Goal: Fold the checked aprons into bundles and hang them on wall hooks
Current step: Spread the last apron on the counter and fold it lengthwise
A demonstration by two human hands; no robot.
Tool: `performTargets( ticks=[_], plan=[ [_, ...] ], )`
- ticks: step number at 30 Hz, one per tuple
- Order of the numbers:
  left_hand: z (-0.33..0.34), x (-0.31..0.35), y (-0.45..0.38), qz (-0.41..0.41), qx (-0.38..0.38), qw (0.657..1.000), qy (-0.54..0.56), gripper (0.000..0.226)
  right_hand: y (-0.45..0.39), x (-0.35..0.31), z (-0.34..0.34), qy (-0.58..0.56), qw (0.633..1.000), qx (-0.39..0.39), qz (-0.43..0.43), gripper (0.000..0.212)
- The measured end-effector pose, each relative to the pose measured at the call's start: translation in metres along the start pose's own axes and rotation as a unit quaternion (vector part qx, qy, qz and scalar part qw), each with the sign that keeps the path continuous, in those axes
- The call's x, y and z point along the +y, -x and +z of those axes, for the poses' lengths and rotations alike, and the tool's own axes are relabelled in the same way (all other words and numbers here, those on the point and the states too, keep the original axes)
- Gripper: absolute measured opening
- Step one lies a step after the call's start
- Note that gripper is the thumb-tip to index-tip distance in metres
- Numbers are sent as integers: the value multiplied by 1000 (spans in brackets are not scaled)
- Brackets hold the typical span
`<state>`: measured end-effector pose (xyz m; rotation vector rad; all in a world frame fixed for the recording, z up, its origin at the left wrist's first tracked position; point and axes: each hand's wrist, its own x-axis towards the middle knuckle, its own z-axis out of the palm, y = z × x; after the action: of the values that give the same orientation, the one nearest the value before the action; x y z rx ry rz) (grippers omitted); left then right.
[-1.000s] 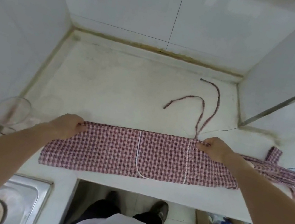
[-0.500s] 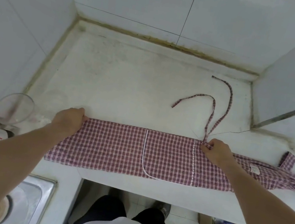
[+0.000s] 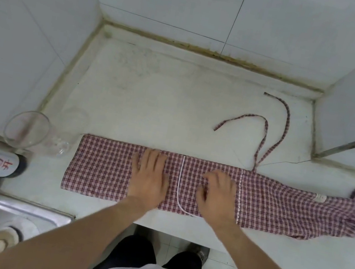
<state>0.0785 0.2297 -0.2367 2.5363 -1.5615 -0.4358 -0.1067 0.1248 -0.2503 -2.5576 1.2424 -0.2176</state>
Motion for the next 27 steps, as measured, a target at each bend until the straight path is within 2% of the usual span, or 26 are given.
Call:
performTargets(
  ticks=[3, 5, 9, 12, 15, 18, 20, 23, 25, 27],
  plan=[
    [22, 4, 10, -42, -73, 996, -17, 62, 14, -3, 24, -10, 998, -37, -39, 42],
    [29, -11, 15, -56, -85, 993, -60, 62, 16, 9, 23, 20, 998, -55, -33, 51],
    [25, -39, 14, -101, -91, 988, -70, 66, 24, 64, 1, 98, 986, -114, 73, 67],
    [22, -46, 11, -101, -101, 987, -71, 68, 40, 105, -17, 101, 972, -142, 159, 70],
    [23, -43, 9, -105, -111, 985, -76, 69, 48, 118, -24, 88, 966, -159, 184, 73],
    [15, -27, -2, -146, -111, 983, -25, 74, 48, 112, -22, 85, 964, -166, 192, 75],
    [5, -6, -9, -166, -70, 983, 41, 73, 48, 106, -20, 84, 963, -163, 199, 74],
    [5, 42, -7, -70, 7, 995, 74, 66, 57, 95, -16, 70, 961, -165, 210, 73],
    [16, 82, -1, 20, 10, 996, 90, 64, 64, 85, -11, 60, 961, -163, 215, 72],
    [29, 121, 4, 92, -20, 986, 138, 69, 72, 79, -11, 50, 967, -140, 205, 74]
  ],
)
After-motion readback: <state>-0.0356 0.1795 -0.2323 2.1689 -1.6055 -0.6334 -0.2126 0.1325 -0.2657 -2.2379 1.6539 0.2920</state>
